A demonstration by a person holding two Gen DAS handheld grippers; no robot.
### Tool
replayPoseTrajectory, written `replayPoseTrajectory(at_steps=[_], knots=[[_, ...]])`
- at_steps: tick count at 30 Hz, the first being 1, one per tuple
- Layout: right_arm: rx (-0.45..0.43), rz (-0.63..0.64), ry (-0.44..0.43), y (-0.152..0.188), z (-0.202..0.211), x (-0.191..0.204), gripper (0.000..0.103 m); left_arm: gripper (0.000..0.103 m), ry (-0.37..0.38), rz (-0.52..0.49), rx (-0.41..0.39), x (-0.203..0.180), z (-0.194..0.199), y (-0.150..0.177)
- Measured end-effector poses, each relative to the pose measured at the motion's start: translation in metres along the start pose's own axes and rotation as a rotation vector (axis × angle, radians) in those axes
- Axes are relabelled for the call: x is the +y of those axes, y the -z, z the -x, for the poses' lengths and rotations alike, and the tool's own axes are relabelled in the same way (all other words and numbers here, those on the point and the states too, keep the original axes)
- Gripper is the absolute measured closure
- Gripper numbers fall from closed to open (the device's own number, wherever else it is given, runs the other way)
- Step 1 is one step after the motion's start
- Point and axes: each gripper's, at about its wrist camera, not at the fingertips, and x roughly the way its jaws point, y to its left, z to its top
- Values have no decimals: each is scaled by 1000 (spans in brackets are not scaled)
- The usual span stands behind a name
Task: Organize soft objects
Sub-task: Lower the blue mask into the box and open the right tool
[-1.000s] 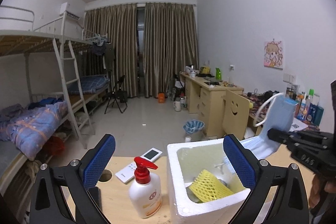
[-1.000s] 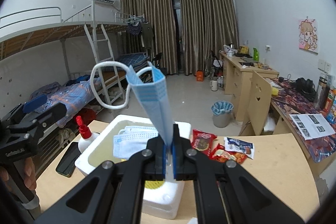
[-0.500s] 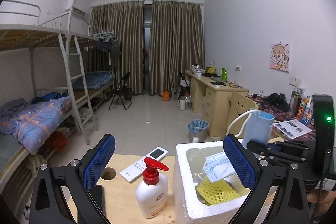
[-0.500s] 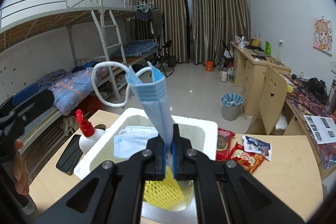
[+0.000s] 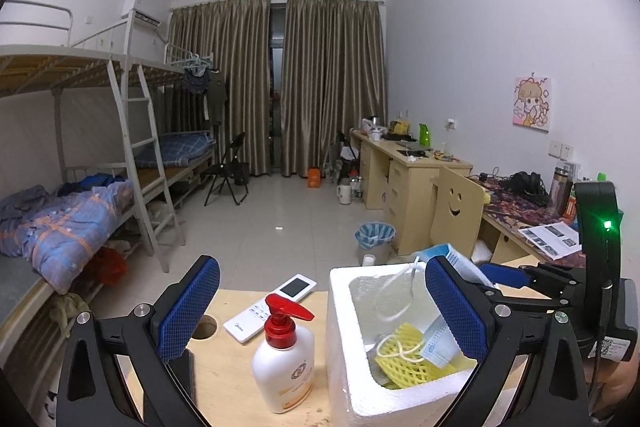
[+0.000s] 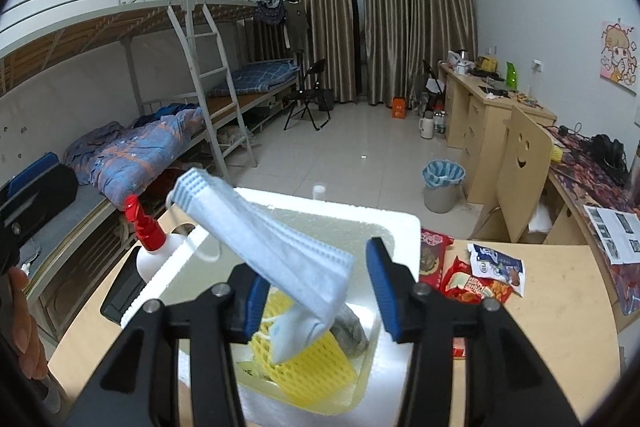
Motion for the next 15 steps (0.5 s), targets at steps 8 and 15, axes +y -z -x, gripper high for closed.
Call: replayPoseTrajectory(at_steps=[8,15], knots=[[70,40,34,3,-10,6,24,0,7,4,6,0,-1,0],[59,50,18,3,1,8,24,0,1,-11,27,-3,-10,3]])
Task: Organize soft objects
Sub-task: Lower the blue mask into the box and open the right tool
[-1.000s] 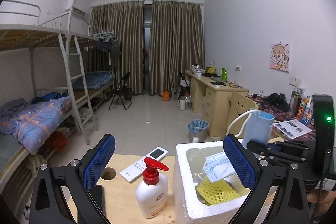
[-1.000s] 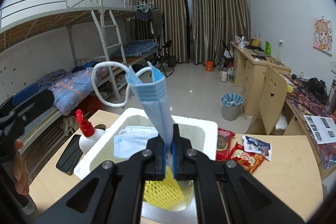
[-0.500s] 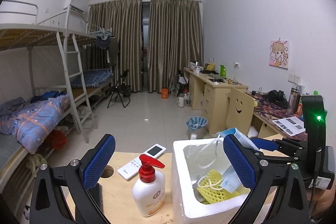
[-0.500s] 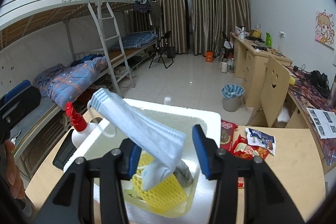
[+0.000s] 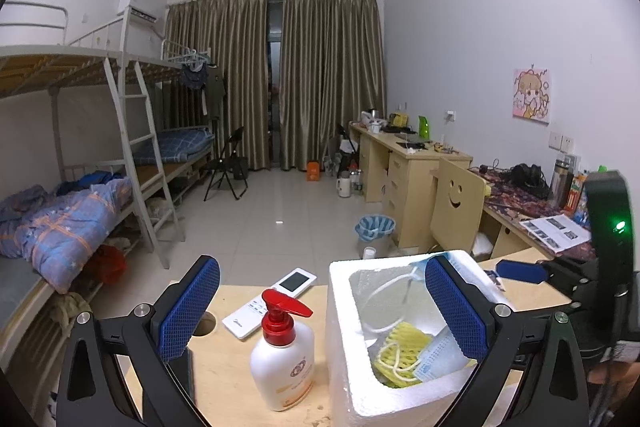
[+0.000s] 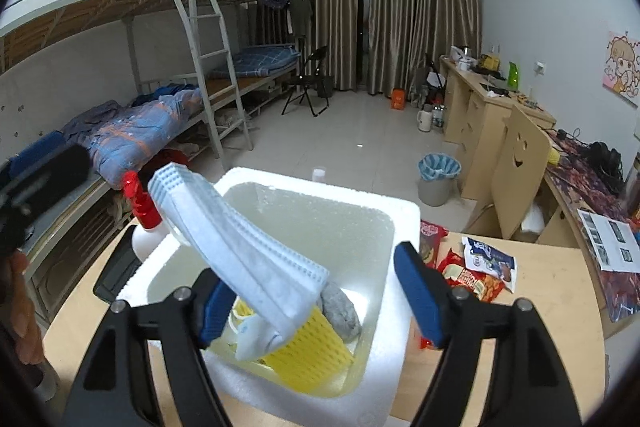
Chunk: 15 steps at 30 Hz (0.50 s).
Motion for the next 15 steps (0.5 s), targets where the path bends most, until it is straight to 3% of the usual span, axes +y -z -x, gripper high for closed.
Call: replayPoseTrajectory(at_steps=[4,8,15], knots=[[-6,8,-5,0,3,-1,24,0,17,-7,7,-3,-8,1],[-9,17,-7,0,5,-1,24,0,84,-15,12,-10,-9,0],[-10,28,-18,0,5,0,24,0,109,-81,45,-22,-21,3]])
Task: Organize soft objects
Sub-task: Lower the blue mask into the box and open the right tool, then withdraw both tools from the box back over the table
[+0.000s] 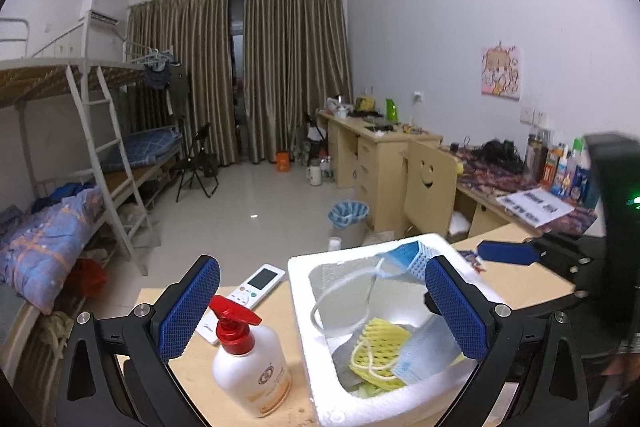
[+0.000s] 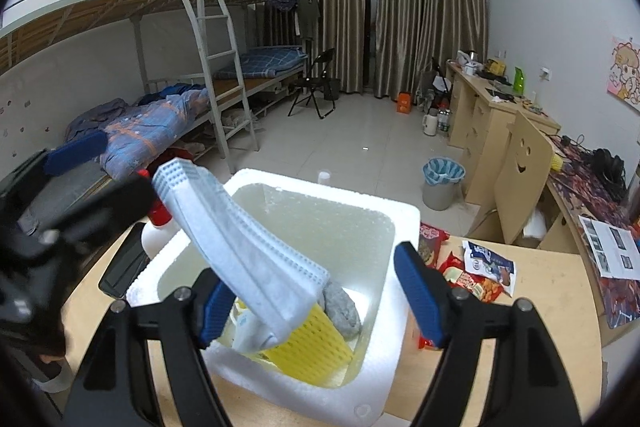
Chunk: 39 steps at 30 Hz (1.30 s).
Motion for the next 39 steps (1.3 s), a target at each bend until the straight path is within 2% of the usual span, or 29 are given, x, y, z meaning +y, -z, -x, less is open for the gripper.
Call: replayPoseTrajectory(at_steps=[7,10,23,28,35,39], knots=[[-7,10,-19,1,7,0,24,0,-42,29,38,7,-24,-1],[-23,5,-20,0,13,-4,24,0,-65,25,18,9,-21,-2],[-62,-8,2,-3,25,-7,23,0,-67,59,-40,13,10,-10],[-90,-28,18,0,41,-8,20,0,-74,55,-60,9,26,-10],[-152,-68,6,7,76,-9,0,0,-78,52,-76,3,60,-8],[-189,-80,27,12,102,-6,0,0,-80,41,-102,-4,90,-7]])
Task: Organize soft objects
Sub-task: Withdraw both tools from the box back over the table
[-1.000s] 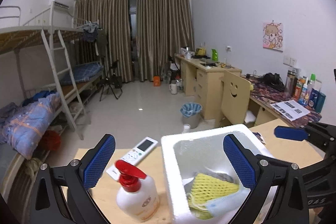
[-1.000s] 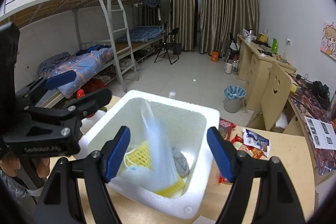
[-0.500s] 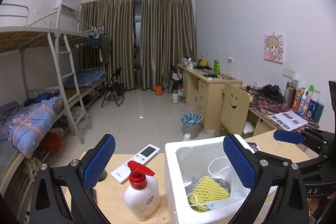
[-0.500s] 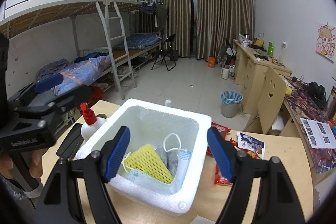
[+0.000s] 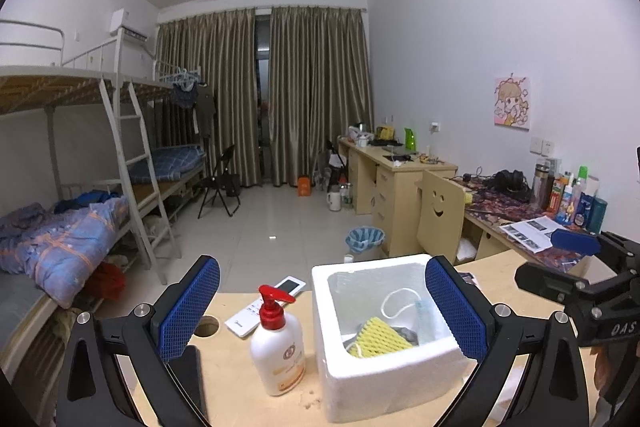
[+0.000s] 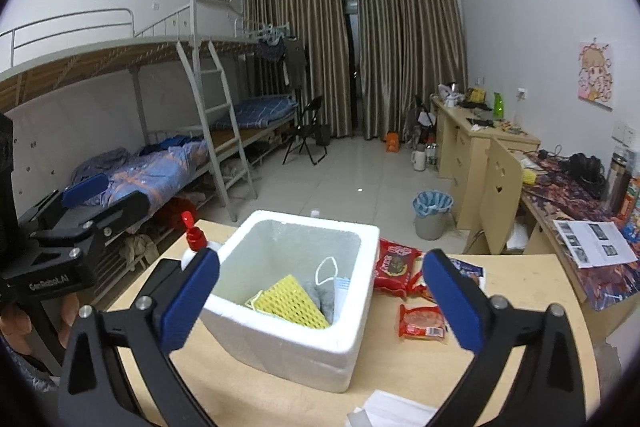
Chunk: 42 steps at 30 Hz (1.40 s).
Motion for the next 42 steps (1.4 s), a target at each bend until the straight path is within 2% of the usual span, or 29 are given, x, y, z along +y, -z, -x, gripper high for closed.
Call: replayPoseTrajectory(at_steps=[15,23,32,42], knots=[[-121,23,32,11,100,19,0,0,33,-44,-89,-29,113,1],[-151,27,39,34,136,22,0,0,57,-33,-113,-35,160,17],[-190,26,71,55,163,27,0,0,72,-39,-142,-45,199,32],[-216,21,86,76,181,25,0,0,125,-24,-138,-51,209,52]])
